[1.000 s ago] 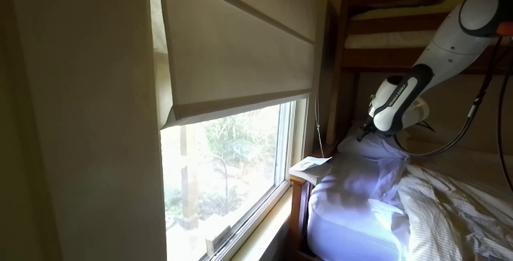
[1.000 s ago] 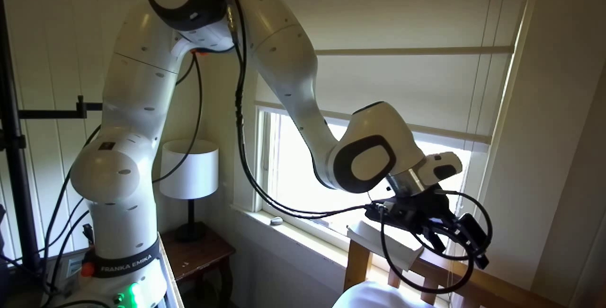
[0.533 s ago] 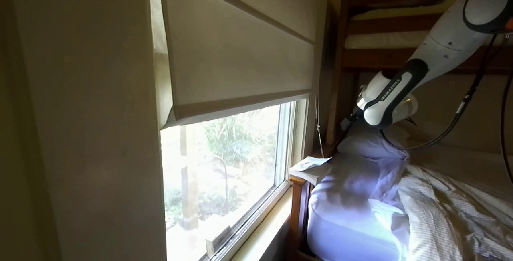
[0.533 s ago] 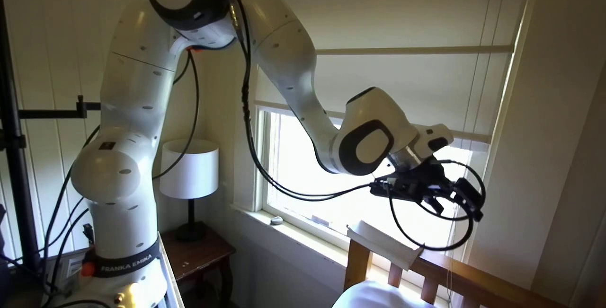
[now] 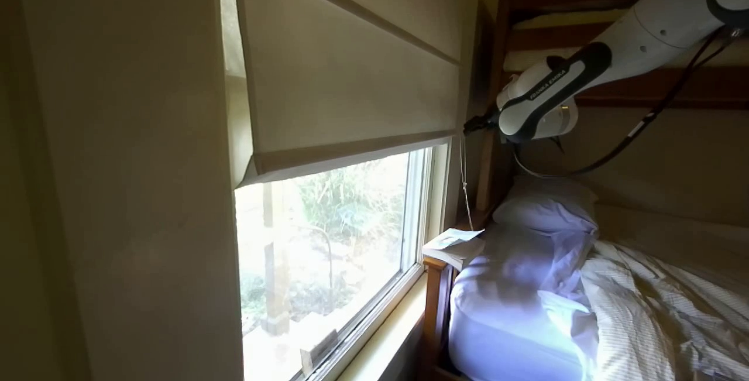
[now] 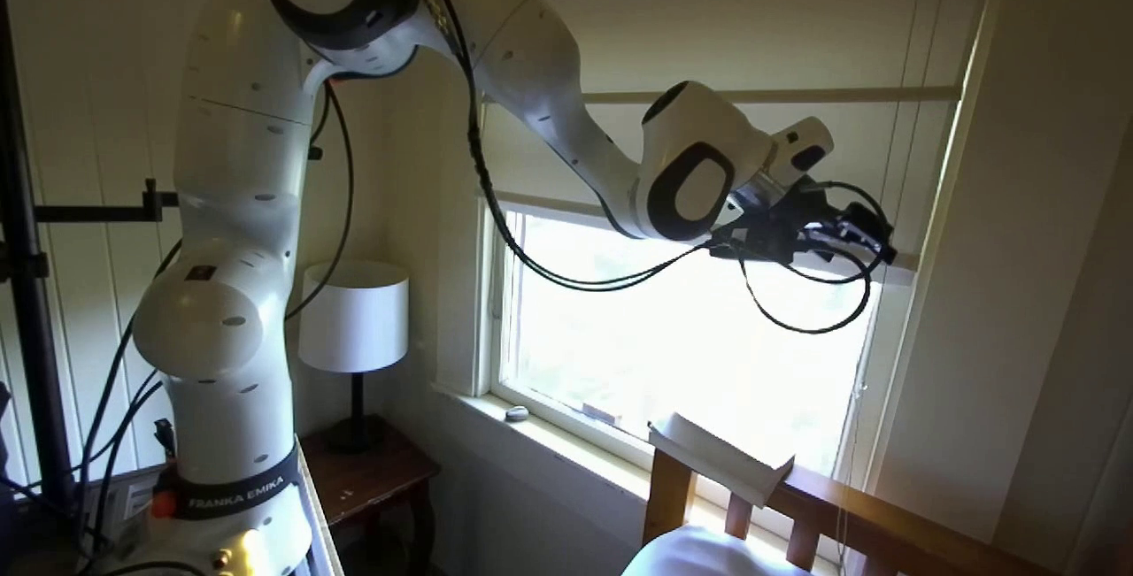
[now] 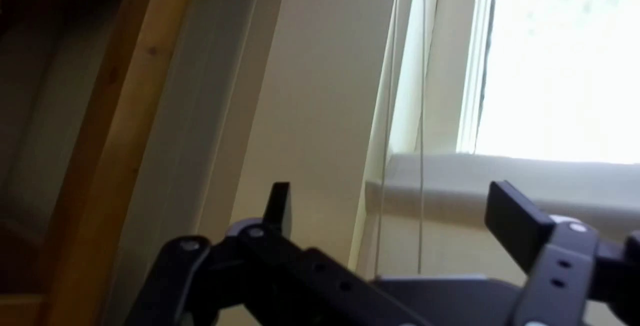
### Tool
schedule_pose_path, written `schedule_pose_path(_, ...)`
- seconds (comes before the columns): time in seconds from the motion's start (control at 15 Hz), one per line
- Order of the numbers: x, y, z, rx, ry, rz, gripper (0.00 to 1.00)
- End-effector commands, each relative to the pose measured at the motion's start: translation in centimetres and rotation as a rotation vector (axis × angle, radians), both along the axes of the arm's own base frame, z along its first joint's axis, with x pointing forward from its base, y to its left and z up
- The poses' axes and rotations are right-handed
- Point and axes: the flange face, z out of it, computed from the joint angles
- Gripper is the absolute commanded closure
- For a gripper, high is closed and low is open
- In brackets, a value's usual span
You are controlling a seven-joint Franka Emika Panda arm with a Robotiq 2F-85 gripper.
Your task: Pull the white cord on the right side of the window
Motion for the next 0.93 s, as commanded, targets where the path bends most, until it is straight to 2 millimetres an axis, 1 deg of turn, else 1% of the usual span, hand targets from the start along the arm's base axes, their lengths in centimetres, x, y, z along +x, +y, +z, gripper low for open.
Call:
schedule_pose_path(0.0,0.3,-2.9,4.3,0.006,-0.14,-0.077,0.0)
schedule_pose_path(0.07,0.1,-1.3,2.9,0.004,-0.076,-0.035,0.0)
schedule_pose_path(0.13,-0.1,-2.1,3.9,0.0,-0.096,-0.051,0.0)
schedule_pose_path(0.2,-0.2,-2.6,4.4,-0.005,-0.107,-0.06,0.0)
schedule_pose_path(0.27,-0.3,-2.8,4.5,-0.006,-0.11,-0.065,0.0)
schedule_pose_path(0.4,0.3,-2.0,5.1,0.016,-0.135,-0.061,0.0)
schedule_pose_path(0.67,0.9,1.0,5.8,0.017,-0.133,-0.001,0.0)
schedule_pose_path(0.8,1.3,1.2,6.3,0.018,-0.162,-0.002,0.0)
schedule_pose_path(0.87,1.6,0.9,6.6,0.016,-0.18,-0.007,0.0)
